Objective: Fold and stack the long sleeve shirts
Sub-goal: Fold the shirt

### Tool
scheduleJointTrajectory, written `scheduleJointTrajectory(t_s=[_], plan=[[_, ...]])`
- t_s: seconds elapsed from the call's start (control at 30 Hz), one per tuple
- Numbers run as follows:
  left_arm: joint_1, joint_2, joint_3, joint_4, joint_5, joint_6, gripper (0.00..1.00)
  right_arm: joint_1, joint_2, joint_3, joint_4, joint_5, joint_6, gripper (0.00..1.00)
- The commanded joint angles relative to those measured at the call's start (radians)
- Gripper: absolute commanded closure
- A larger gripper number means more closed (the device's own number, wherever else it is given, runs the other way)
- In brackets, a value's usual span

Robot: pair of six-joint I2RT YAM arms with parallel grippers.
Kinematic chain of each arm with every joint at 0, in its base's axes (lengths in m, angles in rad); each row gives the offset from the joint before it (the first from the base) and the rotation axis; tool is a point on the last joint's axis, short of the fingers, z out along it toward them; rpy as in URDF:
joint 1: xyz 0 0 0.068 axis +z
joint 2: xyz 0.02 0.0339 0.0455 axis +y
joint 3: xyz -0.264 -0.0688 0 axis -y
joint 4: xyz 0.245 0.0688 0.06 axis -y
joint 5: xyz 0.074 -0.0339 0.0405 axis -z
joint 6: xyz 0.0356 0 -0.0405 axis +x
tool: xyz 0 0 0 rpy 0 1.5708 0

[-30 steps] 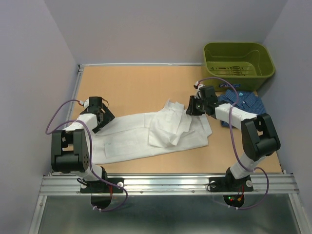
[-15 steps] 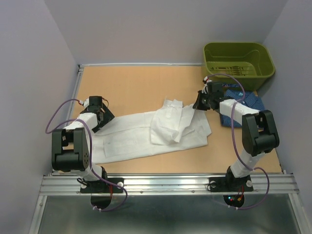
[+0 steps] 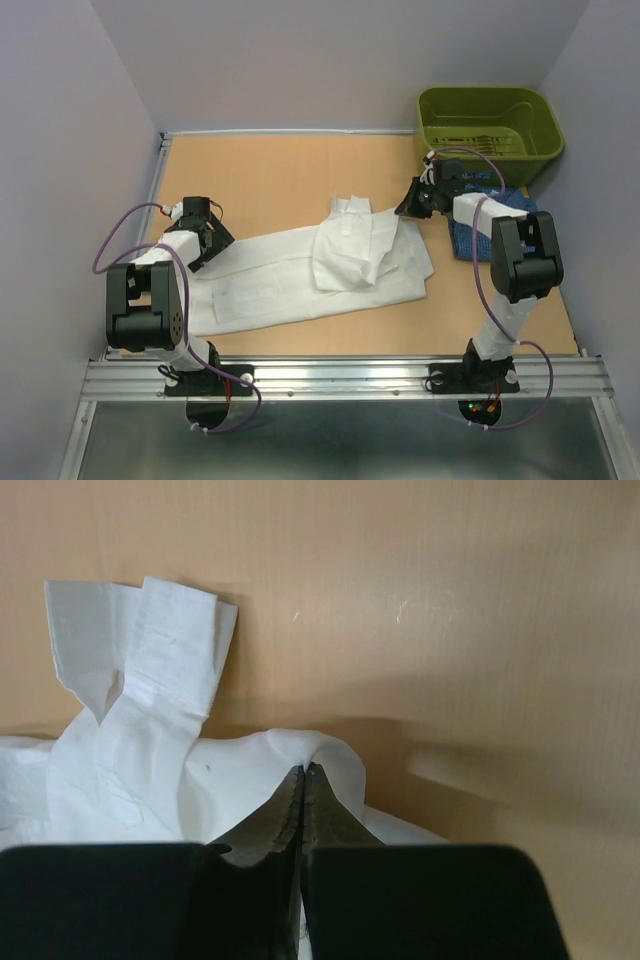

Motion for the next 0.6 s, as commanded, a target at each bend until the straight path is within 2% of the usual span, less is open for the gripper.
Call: scheduleJointTrajectory(t_s=[0.0,0.23,0.53,0.57], plan=[[0.01,0.021,0.015,-0.061,-0.046,0.01,0.09,-0.022,0.022,0.093,0.075,-0.003,0.018,0.98],[0.01,0.021,0.015,-0.061,-0.046,0.011,0.09,-0.022,0.069,0.162,0.095,0.018,0.012,0.97],[0.01,0.01,0.013,-0.061,-0.047,0.008,0.09,-0.022,0.091,0.187,0.109,0.055,-0.011,0.85],[0.01,0.007,0.012,-0.061,-0.046,0.007,0.09,-0.022,0.08,0.187,0.109,0.05,-0.011,0.8]])
